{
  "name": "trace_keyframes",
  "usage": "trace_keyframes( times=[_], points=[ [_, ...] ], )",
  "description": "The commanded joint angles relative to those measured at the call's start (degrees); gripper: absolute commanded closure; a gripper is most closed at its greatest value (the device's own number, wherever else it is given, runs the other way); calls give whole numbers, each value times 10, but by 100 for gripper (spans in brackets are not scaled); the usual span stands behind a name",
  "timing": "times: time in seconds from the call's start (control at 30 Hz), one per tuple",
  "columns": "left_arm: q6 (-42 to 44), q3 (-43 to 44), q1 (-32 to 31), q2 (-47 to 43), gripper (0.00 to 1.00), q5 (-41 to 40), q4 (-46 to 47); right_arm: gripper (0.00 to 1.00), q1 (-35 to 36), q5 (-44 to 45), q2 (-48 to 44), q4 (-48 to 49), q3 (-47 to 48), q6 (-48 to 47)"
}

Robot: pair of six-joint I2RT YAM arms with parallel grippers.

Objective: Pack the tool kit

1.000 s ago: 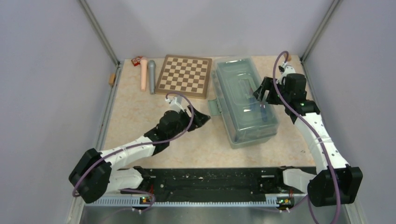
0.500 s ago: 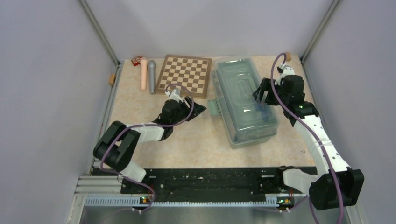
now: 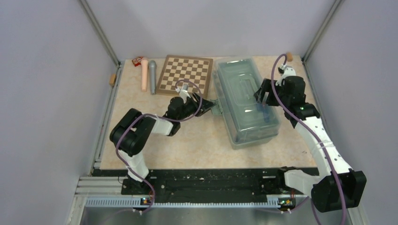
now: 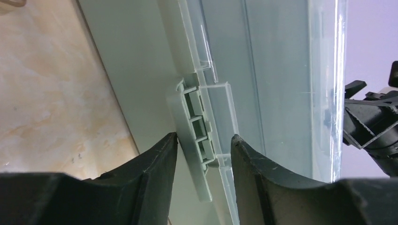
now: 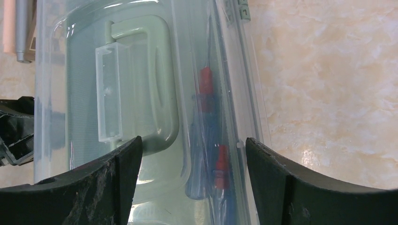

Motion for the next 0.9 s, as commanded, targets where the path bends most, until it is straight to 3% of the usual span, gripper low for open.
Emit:
trace_keyframes(
  times=[0.0, 0.23, 0.57, 0.73, 0.87],
  points=[
    [-40, 4, 0, 2, 51, 22, 109, 23, 23, -33, 2, -29, -17, -9],
    [-29, 16, -13, -26, 50, 23, 91, 23, 22, -35, 1, -26, -18, -8],
    [-44, 40, -33, 4, 50, 17, 99, 23, 22, -34, -5, -26, -20, -9],
    [-39, 39, -37, 4, 72, 6, 91, 23, 22, -32, -5, -26, -21, -9],
    [-35, 25, -36, 7, 81, -15, 82, 23, 22, -31, -4, -26, -21, -10]
  ],
)
